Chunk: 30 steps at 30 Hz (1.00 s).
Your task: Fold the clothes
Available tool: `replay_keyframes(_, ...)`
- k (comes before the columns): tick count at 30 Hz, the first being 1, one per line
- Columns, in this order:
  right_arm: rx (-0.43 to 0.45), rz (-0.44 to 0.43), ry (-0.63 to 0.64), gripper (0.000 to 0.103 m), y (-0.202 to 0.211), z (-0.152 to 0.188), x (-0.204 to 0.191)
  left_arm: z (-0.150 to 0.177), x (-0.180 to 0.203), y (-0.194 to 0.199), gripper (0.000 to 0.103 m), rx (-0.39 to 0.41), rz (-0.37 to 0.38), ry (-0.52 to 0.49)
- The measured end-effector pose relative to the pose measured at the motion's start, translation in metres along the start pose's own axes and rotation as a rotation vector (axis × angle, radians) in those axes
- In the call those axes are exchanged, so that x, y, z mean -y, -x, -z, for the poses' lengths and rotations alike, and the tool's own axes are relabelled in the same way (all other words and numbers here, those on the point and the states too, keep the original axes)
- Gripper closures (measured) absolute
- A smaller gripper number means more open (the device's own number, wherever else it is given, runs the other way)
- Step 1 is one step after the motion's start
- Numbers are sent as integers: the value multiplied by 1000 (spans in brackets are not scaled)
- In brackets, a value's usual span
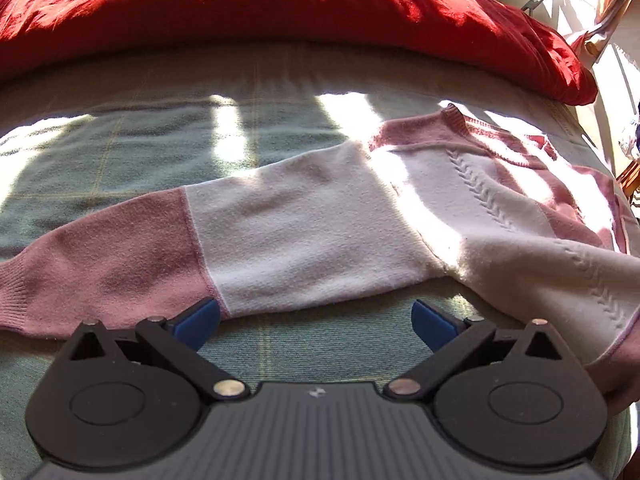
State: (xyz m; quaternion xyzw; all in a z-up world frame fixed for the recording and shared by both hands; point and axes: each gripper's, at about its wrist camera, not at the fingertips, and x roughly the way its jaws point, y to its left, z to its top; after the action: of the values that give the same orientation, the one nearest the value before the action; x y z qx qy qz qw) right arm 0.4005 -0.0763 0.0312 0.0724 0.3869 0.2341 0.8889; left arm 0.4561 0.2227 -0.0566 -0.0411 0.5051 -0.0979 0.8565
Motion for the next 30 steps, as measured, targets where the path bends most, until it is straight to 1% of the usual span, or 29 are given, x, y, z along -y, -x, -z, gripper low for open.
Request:
replay_keyframes(2,5,49,3,0,17,0,23,9,26,5,2,3,13,-11)
replay_keyframes(5,-5,146,13,0,40,6,62,19,61,11,2,-4,39,-18)
replay_keyframes(9,-68,346,51,0,56,29,121,17,109,15,2,-1,59,-27)
replay_keyframes(11,-115,463,77,0,54,44,150,13,129,15,2,6,65,-33)
replay_keyframes(13,-165,544,102,0,46,63,176,5,147,13,2,16,66,-45)
replay_keyframes(15,-203,595,124,0,34,79,194,-5,164,10,2,25,62,-69)
replay_keyframes(17,-228,611,129,0,24,88,206,-14,181,8,2,34,62,-95)
replay_keyframes(19,-219,624,132,0,17,89,213,-23,196,6,2,41,63,-121)
replay_keyframes(22,-211,665,140,0,9,85,221,-35,218,1,2,45,64,-153)
replay_keyframes(24,-210,695,134,0,9,83,230,-41,231,-1,2,47,71,-169)
replay_keyframes(27,-227,768,173,0,14,83,245,-46,248,-4,2,50,78,-189)
replay_keyframes(30,-224,801,187,0,30,81,266,-49,260,-5,2,53,85,-206)
